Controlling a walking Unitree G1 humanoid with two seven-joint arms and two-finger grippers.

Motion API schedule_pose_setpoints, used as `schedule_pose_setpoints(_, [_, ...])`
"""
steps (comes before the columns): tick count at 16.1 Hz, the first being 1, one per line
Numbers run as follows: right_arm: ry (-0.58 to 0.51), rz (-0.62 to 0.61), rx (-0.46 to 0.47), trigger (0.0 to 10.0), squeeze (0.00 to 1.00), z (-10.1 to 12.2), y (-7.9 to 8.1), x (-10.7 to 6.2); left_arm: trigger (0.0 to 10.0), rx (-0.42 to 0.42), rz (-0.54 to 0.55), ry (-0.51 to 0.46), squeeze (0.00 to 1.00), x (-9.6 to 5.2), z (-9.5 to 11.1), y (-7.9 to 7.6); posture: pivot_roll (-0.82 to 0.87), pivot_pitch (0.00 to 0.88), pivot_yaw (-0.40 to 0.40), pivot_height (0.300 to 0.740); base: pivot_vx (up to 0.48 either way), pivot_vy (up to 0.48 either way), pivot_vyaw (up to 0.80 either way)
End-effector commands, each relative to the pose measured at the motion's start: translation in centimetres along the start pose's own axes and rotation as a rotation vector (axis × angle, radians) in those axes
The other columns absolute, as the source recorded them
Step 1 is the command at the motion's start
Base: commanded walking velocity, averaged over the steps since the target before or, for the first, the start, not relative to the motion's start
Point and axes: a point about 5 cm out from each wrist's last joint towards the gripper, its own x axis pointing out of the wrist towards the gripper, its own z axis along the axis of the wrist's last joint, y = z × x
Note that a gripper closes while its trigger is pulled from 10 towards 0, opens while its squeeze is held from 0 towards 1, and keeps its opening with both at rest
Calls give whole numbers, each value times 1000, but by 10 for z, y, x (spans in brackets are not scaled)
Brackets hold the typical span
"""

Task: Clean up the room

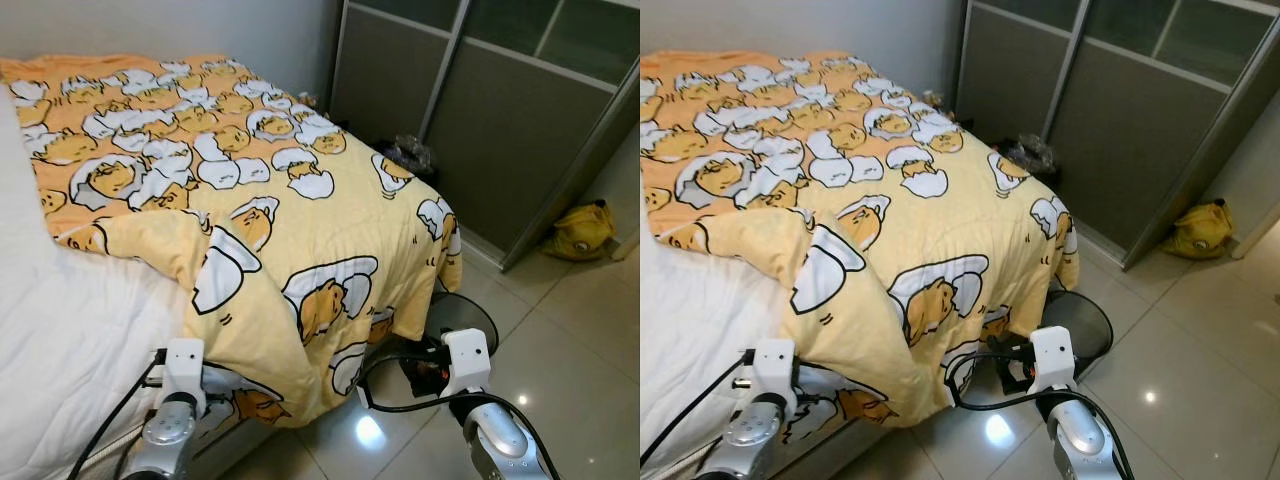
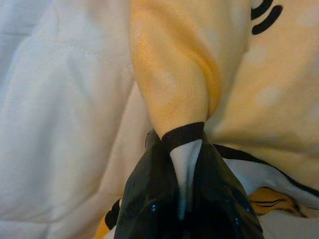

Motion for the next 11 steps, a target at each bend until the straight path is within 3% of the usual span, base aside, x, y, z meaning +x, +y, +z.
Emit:
schedule_pose_setpoints(1, [2, -21, -3, 10000, 0, -2, -7, -2, 10000, -21, -15, -16, 0, 1, 5, -7, 78, 0, -72, 740, -480, 0, 0])
schedule_pose_setpoints(4, [6, -12, -10, 10000, 0, -5, -8, -3, 10000, -43, -46, 6, 0, -2, -1, -21, 72, 0, -76, 740, -480, 0, 0])
schedule_pose_setpoints(7, [10, -3, -16, 10000, 0, -6, -9, -4, 10000, -61, -109, 55, 0, -6, -9, -41, 64, 2, -85, 740, 0, 0, 0])
schedule_pose_setpoints(10, [13, 6, -23, 10000, 0, -6, -10, -3, 10000, -84, -173, 182, 0, -13, -25, -60, 58, 6, -98, 740, 0, 0, 0])
schedule_pose_setpoints(11, [20, 19, -33, 10000, 0, -6, -11, -4, 10000, -146, -263, 307, 0, -22, -38, -83, 49, 7, -112, 740, 0, 0, 0])
